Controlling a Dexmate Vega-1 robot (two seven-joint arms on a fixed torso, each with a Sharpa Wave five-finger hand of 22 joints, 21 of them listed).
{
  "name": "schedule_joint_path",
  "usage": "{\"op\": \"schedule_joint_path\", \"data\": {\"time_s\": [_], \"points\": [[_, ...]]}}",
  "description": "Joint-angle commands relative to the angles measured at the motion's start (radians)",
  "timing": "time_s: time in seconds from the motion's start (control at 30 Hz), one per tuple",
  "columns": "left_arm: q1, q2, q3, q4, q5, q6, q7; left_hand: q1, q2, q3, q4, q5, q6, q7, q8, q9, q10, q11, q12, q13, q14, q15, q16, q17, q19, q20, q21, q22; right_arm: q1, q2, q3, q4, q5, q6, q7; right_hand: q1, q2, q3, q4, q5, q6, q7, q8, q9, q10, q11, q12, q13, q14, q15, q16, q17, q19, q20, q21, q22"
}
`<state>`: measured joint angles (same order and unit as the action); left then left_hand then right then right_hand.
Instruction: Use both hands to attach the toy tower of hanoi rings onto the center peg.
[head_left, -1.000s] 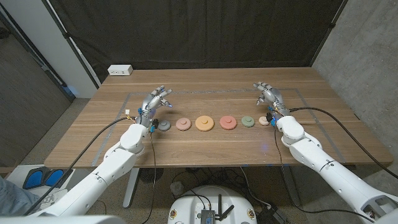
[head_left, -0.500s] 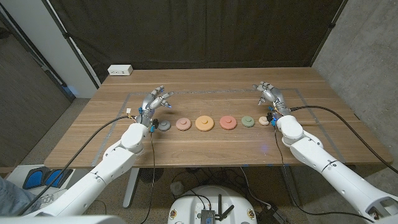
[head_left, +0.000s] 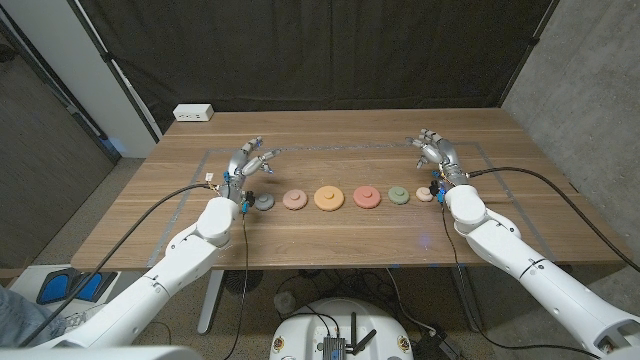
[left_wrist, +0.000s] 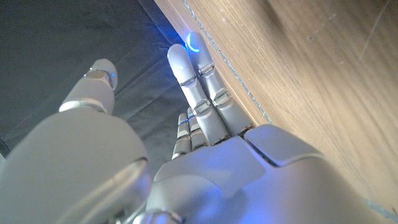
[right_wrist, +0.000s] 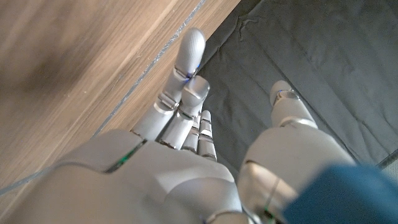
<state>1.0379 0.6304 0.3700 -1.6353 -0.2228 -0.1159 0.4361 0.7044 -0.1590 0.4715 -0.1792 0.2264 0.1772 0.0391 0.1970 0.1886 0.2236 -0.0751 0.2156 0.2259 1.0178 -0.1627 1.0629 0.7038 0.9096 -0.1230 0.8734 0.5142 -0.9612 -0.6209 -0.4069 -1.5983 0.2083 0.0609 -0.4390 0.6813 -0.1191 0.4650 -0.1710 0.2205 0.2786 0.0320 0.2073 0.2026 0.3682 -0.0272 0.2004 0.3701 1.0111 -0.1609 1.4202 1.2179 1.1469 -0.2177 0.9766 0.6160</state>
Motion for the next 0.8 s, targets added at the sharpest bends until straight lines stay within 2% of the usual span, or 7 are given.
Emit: {"op": "schedule_joint_path", "data": {"time_s": [0.03, 0.3, 0.5, 0.6, 0.8], "points": [[-0.009, 0.030, 0.023, -0.056, 0.150, 0.103, 0.092, 0.010, 0.002, -0.005, 0.003, 0.006, 0.011, -0.002, 0.006, 0.004, 0.016, 0.002, 0.007, 0.002, 0.004, -0.052, 0.008, 0.001, 0.009, -0.063, 0.012, 0.001, -0.008, -0.014, -0.012, -0.024, -0.071, -0.007, -0.034, 0.019, 0.004, 0.012, 0.000, -0.001, 0.005, -0.003, 0.004, 0.004, -0.002, 0.009, 0.004, 0.004, -0.005, -0.055, 0.007, 0.001, -0.008, 0.000, 0.003, -0.003], [-0.023, 0.039, 0.044, -0.096, 0.268, 0.188, 0.157, 0.007, 0.003, -0.029, 0.011, 0.003, 0.036, -0.011, 0.012, 0.004, 0.043, -0.013, 0.016, 0.002, 0.030, -0.052, 0.034, 0.001, 0.044, -0.085, 0.033, -0.002, -0.003, -0.047, -0.033, -0.074, -0.178, -0.076, -0.066, 0.034, 0.008, 0.017, -0.001, 0.000, 0.005, -0.005, 0.005, 0.005, -0.007, 0.005, 0.003, 0.004, -0.006, -0.056, 0.010, 0.002, -0.006, 0.000, 0.007, -0.003], [-0.028, 0.044, 0.055, -0.123, 0.323, 0.250, 0.176, 0.007, 0.004, -0.039, 0.012, 0.002, 0.045, -0.013, 0.012, 0.005, 0.053, -0.016, 0.018, 0.002, 0.044, -0.053, 0.047, 0.001, 0.056, -0.088, 0.044, 0.002, 0.001, -0.075, -0.040, -0.111, -0.244, -0.126, -0.074, 0.040, 0.009, 0.019, 0.000, 0.000, 0.011, -0.003, 0.007, 0.006, -0.009, 0.006, 0.003, 0.004, -0.004, -0.056, 0.014, 0.004, -0.006, 0.000, 0.010, -0.003], [-0.026, 0.043, 0.060, -0.132, 0.339, 0.268, 0.182, 0.008, 0.004, -0.042, 0.012, 0.001, 0.048, -0.015, 0.013, 0.005, 0.055, -0.016, 0.018, 0.002, 0.048, -0.053, 0.051, 0.000, 0.057, -0.089, 0.048, 0.005, 0.002, -0.093, -0.044, -0.125, -0.278, -0.152, -0.074, 0.043, 0.009, 0.020, 0.000, 0.000, 0.009, -0.012, 0.007, 0.006, -0.010, 0.005, 0.003, 0.004, -0.002, -0.056, 0.018, 0.007, -0.006, 0.000, 0.011, -0.003], [-0.020, 0.062, 0.072, -0.171, 0.400, 0.340, 0.195, 0.009, 0.004, -0.046, 0.012, 0.000, 0.052, -0.014, 0.013, 0.005, 0.055, -0.018, 0.017, 0.002, 0.051, -0.053, 0.054, -0.002, 0.055, -0.089, 0.049, 0.005, 0.000, -0.122, -0.062, -0.151, -0.372, -0.200, -0.094, 0.047, 0.009, 0.021, 0.002, -0.001, 0.011, -0.013, 0.008, 0.006, -0.013, 0.005, 0.003, 0.005, -0.008, -0.055, 0.015, 0.003, -0.011, 0.001, 0.010, -0.005]]}}
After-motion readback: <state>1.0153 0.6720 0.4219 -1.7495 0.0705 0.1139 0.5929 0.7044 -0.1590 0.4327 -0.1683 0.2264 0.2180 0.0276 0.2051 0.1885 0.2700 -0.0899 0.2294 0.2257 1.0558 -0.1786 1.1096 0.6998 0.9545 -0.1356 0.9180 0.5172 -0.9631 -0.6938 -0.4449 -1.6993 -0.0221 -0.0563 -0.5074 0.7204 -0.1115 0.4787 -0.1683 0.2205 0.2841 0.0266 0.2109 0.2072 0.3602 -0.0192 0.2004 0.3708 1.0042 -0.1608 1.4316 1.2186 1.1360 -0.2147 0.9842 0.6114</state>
